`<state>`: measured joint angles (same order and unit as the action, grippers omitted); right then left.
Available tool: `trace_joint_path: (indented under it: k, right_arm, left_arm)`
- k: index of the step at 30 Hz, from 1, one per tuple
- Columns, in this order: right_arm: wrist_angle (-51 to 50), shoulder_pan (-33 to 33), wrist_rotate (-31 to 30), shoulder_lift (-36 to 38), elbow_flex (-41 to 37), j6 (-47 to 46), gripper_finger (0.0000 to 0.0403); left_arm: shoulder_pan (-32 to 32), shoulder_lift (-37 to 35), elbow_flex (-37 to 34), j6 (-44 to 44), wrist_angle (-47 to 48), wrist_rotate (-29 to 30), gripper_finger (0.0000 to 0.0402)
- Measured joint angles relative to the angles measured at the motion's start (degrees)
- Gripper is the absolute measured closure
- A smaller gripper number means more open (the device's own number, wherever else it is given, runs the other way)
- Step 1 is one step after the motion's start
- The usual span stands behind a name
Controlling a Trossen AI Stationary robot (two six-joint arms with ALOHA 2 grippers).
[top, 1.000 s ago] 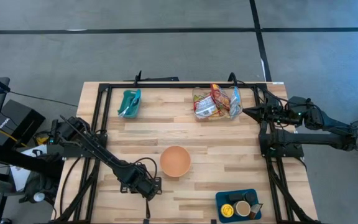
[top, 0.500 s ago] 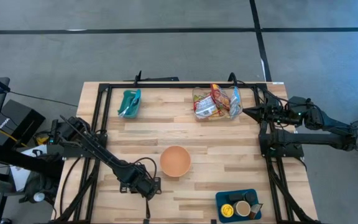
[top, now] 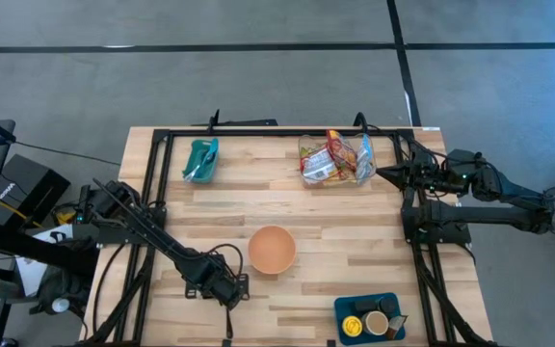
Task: Pick & Place Food Item
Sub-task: Put the black spoon into the light green bin
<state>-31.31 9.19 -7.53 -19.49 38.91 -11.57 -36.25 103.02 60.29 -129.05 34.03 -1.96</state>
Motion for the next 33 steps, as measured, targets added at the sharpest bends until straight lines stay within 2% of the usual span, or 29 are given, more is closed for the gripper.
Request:
trace_joint_path:
  k: [10, 19, 27, 33]
  right_arm:
    - [0.0, 0.01, 0.0, 0.0, -0.01, 0.17, 0.0403]
    - [0.01, 0.0, -0.01, 0.0, -0.01, 0.54, 0.0403]
    - [0.0, 0.0, -0.01, 0.0, -0.01, 1.49, 0.0403]
    - [0.02, 0.0, 0.0, 0.0, -0.02, 1.49, 0.0403]
  left_arm:
    - [0.0, -0.32, 0.08, -2.91, -8.87, -0.04, 0.0331]
    - [0.0, -0.38, 5.64, -3.41, -5.19, 0.26, 0.0398]
    - [0.0, -0.2, 7.56, -4.9, -2.71, 1.77, 0.0401]
    - [0.0, 3.42, 7.63, -5.36, -1.99, 1.69, 0.0401]
